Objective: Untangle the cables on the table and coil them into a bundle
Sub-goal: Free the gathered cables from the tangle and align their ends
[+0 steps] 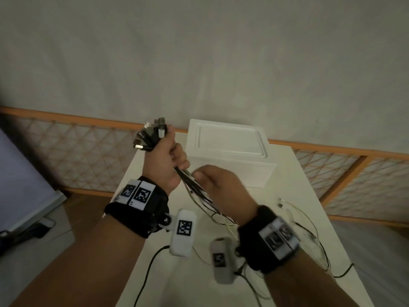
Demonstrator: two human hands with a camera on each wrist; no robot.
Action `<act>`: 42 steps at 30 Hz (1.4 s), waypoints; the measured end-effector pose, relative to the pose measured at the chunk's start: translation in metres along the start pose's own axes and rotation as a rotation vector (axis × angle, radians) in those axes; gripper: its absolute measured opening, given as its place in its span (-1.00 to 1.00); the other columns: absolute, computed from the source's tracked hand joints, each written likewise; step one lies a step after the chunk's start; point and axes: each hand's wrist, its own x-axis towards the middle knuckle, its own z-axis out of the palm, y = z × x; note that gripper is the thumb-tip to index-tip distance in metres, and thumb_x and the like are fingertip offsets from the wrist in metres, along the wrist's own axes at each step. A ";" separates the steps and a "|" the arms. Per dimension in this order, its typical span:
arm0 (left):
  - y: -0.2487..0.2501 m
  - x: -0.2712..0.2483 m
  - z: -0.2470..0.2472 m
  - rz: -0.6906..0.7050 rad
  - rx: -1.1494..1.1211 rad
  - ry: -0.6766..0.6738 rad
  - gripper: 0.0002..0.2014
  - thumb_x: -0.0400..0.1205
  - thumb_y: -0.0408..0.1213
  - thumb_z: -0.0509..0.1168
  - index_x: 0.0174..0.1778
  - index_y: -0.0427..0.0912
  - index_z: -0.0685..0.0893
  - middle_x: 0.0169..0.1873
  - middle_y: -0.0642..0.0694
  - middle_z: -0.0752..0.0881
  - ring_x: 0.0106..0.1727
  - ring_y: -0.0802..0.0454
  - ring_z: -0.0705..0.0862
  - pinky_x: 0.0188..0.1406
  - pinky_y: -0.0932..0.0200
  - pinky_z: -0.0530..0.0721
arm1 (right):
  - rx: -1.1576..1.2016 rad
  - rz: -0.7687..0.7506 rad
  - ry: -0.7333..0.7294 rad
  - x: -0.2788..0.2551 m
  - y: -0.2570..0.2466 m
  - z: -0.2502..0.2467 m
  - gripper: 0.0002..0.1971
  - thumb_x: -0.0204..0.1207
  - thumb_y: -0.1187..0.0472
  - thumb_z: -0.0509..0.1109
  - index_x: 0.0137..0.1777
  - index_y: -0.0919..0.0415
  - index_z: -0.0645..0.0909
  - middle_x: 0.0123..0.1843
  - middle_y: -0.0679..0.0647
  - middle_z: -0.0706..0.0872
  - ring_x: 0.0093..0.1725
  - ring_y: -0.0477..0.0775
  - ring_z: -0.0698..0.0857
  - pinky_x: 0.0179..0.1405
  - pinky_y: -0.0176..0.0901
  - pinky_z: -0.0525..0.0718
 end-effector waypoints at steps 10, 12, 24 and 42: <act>0.084 0.011 0.018 0.207 -0.023 0.037 -0.52 0.65 0.01 0.29 -0.61 -0.01 0.42 -0.67 0.09 0.16 -0.65 0.15 0.07 -0.67 0.27 0.10 | -0.168 0.486 -0.476 -0.051 0.120 0.056 -0.40 0.62 0.19 0.26 0.61 0.09 0.13 0.34 0.26 0.61 0.29 0.25 0.62 0.30 0.02 0.57; 0.095 0.017 0.011 0.218 -0.020 0.095 -0.50 0.64 0.03 0.30 -0.62 -0.01 0.41 -0.65 0.09 0.17 -0.63 0.14 0.07 -0.67 0.26 0.10 | -0.324 0.459 -0.333 -0.072 0.149 0.053 -0.12 0.46 0.13 0.46 0.63 -0.09 -0.04 0.16 0.13 0.72 0.11 0.18 0.71 0.14 -0.01 0.67; 0.057 0.024 0.008 0.105 -0.063 0.144 -0.52 0.62 0.01 0.34 -0.58 -0.02 0.38 -0.64 0.07 0.20 -0.65 0.13 0.11 -0.66 0.28 0.11 | -0.630 0.270 -0.555 -0.043 0.133 -0.023 -0.31 0.52 0.21 0.37 0.61 -0.12 0.21 0.35 0.05 0.65 0.23 0.03 0.65 0.23 -0.14 0.62; 0.078 0.021 0.035 0.177 0.070 -0.006 -0.65 0.67 -0.06 0.29 -0.44 0.02 0.44 -0.68 0.07 0.19 -0.69 0.13 0.12 -0.68 0.32 0.15 | -0.358 0.290 -0.337 -0.082 0.151 0.053 -0.61 0.63 -0.20 0.13 0.23 -0.04 0.64 0.43 -0.01 0.59 0.40 0.00 0.55 0.33 -0.23 0.43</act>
